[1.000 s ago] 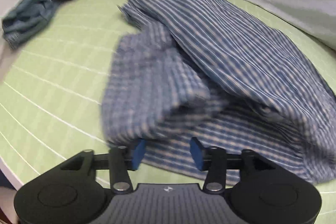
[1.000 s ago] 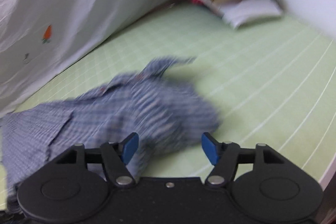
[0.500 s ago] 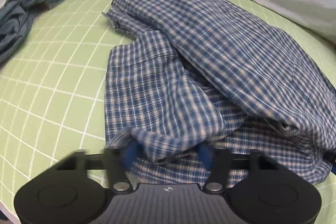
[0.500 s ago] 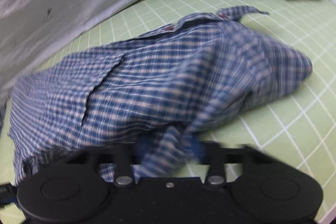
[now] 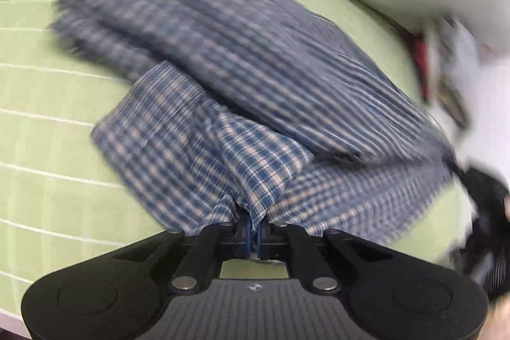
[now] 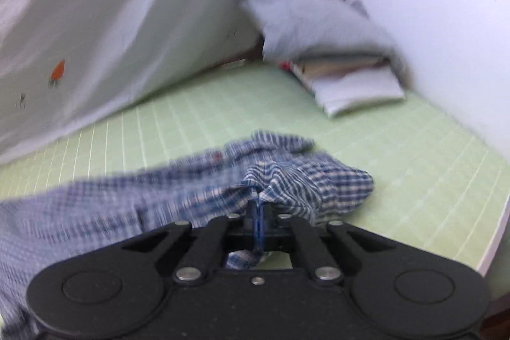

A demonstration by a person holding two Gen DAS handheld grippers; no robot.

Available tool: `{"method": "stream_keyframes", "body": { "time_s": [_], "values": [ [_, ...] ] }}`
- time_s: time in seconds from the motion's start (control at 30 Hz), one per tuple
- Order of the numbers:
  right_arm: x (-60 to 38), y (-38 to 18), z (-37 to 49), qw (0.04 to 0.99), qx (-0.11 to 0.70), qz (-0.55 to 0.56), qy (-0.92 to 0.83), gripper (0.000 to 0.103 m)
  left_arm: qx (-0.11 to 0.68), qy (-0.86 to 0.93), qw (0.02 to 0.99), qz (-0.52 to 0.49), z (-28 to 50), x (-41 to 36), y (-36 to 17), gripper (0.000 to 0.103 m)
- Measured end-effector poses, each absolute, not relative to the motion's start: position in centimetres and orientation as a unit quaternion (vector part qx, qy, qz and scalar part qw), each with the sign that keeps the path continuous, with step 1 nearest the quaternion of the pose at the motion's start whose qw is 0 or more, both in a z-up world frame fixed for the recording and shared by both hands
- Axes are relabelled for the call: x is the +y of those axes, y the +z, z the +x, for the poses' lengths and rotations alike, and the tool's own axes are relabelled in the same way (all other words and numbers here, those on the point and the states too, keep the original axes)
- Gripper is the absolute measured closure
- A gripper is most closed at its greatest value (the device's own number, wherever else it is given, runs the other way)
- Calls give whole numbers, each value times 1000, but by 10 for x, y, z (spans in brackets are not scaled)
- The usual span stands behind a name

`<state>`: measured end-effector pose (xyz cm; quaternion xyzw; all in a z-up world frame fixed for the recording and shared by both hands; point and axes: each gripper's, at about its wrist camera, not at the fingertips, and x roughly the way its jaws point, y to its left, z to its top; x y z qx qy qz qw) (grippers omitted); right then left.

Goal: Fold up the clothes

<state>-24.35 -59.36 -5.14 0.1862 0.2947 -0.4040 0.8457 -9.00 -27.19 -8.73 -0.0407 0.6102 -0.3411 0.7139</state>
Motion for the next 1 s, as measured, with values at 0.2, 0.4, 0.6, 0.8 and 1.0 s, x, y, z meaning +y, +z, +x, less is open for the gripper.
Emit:
{"method": "stream_keyframes", "body": {
  "time_s": [0.2, 0.4, 0.6, 0.8, 1.0],
  "values": [
    [-583, -10, -169, 895, 250, 155, -336, 101, 561, -324, 757, -84, -40, -238, -50, 101],
    [-541, 29, -41, 937, 209, 144, -241, 101, 483, -251, 828, -136, 73, -167, -7, 101],
    [-476, 52, 96, 968, 150, 159, -123, 93, 382, -129, 900, -163, 191, -78, 26, 100],
    [-424, 15, 138, 961, 210, 138, -117, 29, 399, 21, 902, -161, 244, -11, -3, 69],
    [-438, -54, 60, 910, 325, 131, -221, 23, 458, 12, 875, -153, 198, -13, -49, 37]
  ]
}}
